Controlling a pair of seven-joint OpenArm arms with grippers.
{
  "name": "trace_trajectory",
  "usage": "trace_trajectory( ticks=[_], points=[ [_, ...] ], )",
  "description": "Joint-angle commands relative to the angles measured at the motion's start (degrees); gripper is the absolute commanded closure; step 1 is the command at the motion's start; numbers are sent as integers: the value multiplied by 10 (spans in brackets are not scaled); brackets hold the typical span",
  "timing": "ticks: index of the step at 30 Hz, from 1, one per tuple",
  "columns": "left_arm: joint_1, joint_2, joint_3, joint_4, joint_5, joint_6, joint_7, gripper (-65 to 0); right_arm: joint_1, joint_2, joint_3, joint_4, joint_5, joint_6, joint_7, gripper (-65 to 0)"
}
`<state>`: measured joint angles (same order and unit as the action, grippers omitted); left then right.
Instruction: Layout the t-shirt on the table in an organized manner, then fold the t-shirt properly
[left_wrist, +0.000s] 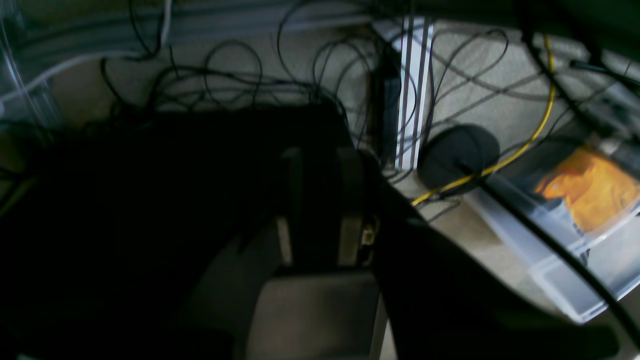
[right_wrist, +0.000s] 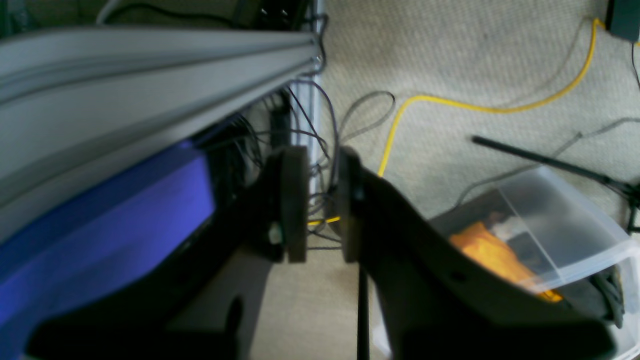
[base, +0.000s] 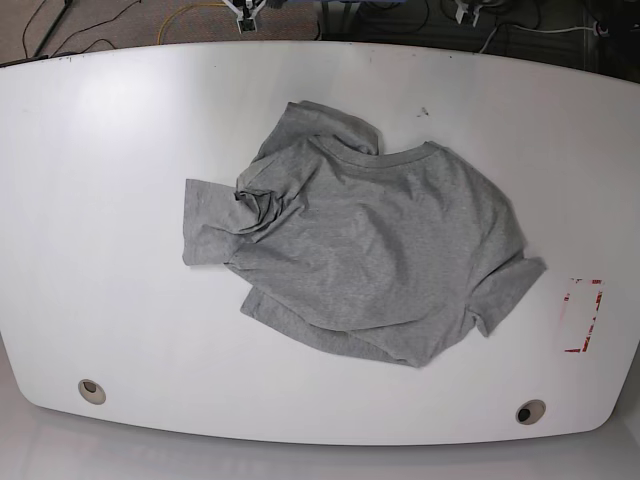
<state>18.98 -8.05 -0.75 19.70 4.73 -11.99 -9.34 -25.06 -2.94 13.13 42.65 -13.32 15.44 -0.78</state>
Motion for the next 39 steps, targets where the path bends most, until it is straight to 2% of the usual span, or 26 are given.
trace_trajectory(
  ticks=[1,6,10,26,29,39],
  points=[
    [32,-5,-2,33,-1,-3,-23,-99,-33,-8,1,44,4,2,7,-94],
    [90,-6,-4,107,-1,-3,-35,-99,-84,-14,1,113,4,2,7,-94],
    [151,-19,-32,195,-1,-3,-35,-99,-128,-31,1,179,4,4,7,-94],
    [350,-17,-131,511,-2,-3,-35,-99,-303,-56,-3,463,4,6,7,-94],
    [378,-6,-145,562,-6,-3,-35,-99,-332,-56,-18,503,4,6,6,-94],
    [470,-1,-184,710,-110,-12,-35,-99,-414,-56,-39,625,5,3,6,-94]
  ],
)
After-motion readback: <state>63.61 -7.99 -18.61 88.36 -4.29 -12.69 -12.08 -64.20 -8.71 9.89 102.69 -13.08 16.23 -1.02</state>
